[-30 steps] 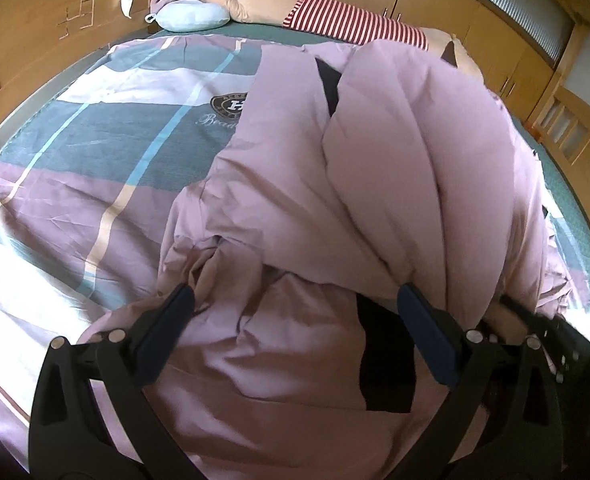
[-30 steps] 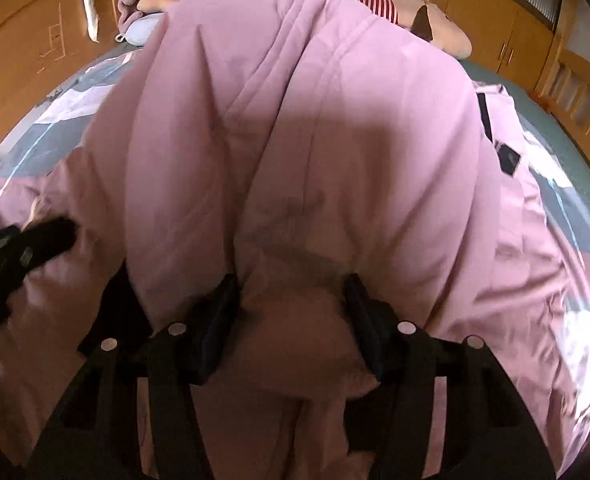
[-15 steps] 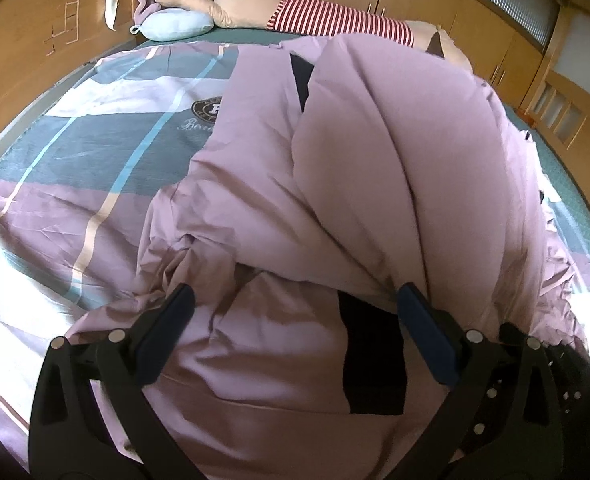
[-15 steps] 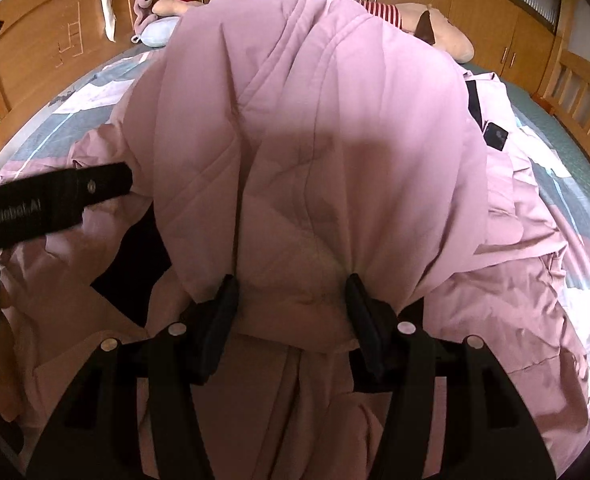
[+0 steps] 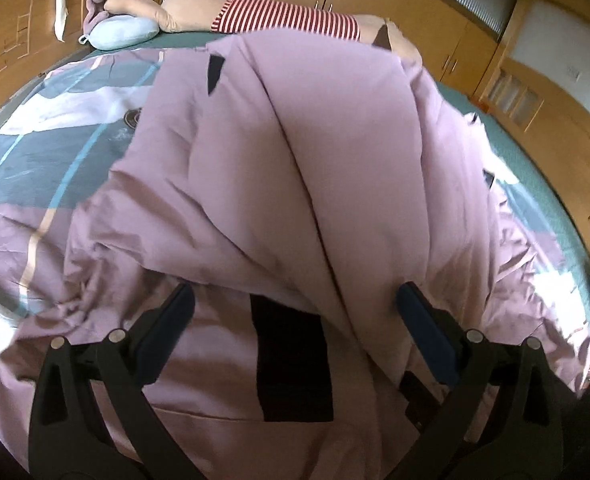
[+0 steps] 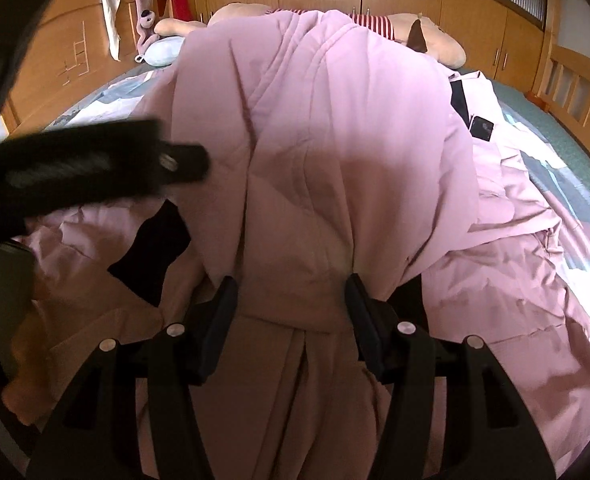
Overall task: Fold large clothes
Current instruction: 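Fold the held hood down over the jacket body toward the left tool, release, then press the folded hood flat with the right tool beside the left tool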
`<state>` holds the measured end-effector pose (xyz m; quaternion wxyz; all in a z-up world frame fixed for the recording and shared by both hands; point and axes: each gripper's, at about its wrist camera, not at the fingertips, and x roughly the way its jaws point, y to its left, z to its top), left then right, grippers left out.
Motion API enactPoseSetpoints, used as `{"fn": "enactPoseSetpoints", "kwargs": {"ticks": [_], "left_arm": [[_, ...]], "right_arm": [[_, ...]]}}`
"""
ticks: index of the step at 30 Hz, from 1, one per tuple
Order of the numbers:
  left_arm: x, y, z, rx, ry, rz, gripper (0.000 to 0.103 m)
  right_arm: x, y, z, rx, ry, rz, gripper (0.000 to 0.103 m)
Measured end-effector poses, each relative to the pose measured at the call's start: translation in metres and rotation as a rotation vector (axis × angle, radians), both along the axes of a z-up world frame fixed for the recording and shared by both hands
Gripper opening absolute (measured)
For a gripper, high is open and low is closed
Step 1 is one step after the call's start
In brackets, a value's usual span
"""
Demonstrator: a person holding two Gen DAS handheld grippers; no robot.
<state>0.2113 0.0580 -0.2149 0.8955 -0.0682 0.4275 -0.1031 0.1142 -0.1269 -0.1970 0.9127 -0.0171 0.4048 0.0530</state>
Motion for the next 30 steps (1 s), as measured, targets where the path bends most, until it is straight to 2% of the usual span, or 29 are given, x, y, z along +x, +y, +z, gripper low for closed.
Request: {"fn": "enactPoseSetpoints", "kwargs": {"ticks": [2,3,4,5,8,11,14,17,19,21,22,23,27,30], "left_arm": [[0.001,0.002,-0.005,-0.005,0.010,0.010,0.101],[0.003,0.005,-0.009,-0.014,0.031,0.021,0.101],[0.006,0.008,-0.013,-0.020,0.055,0.032,0.101],[0.008,0.011,-0.017,-0.016,0.077,0.042,0.101],[0.008,0.011,-0.019,0.018,0.068,0.046,0.101],[0.006,0.003,-0.020,0.097,0.047,0.043,0.101],[0.006,0.002,-0.021,0.107,0.044,0.047,0.101],[0.005,0.003,-0.021,0.105,0.041,0.049,0.101],[0.005,0.002,-0.021,0.108,0.036,0.050,0.101],[0.005,0.002,-0.021,0.109,0.036,0.049,0.101],[0.005,0.002,-0.021,0.110,0.038,0.048,0.101],[0.005,0.001,-0.022,0.114,0.041,0.044,0.101],[0.004,0.001,-0.022,0.104,0.038,0.042,0.101],[-0.003,0.010,-0.007,0.032,-0.039,0.072,0.101]], "right_arm": [[-0.002,0.001,0.002,0.001,-0.004,0.012,0.062],[-0.001,0.001,0.003,0.006,0.000,0.024,0.074],[-0.002,0.002,0.004,0.019,0.010,0.051,0.082],[-0.004,0.004,0.008,0.017,0.015,0.078,0.082],[-0.010,0.003,0.016,-0.001,0.005,0.077,0.083],[-0.018,-0.026,0.036,0.157,-0.061,0.011,0.082],[-0.014,-0.044,0.056,0.188,-0.126,-0.056,0.080],[0.010,-0.054,0.065,0.150,-0.121,-0.088,0.064],[0.030,-0.056,0.060,0.120,-0.085,-0.111,0.049],[0.050,-0.053,0.041,0.051,0.005,-0.143,0.049],[0.059,-0.054,0.026,0.042,0.061,-0.146,0.049],[0.063,-0.057,0.015,0.045,0.074,-0.148,0.049],[0.058,-0.053,0.008,0.002,0.033,-0.142,0.050],[0.054,-0.052,0.005,-0.001,0.006,-0.134,0.050]]}}
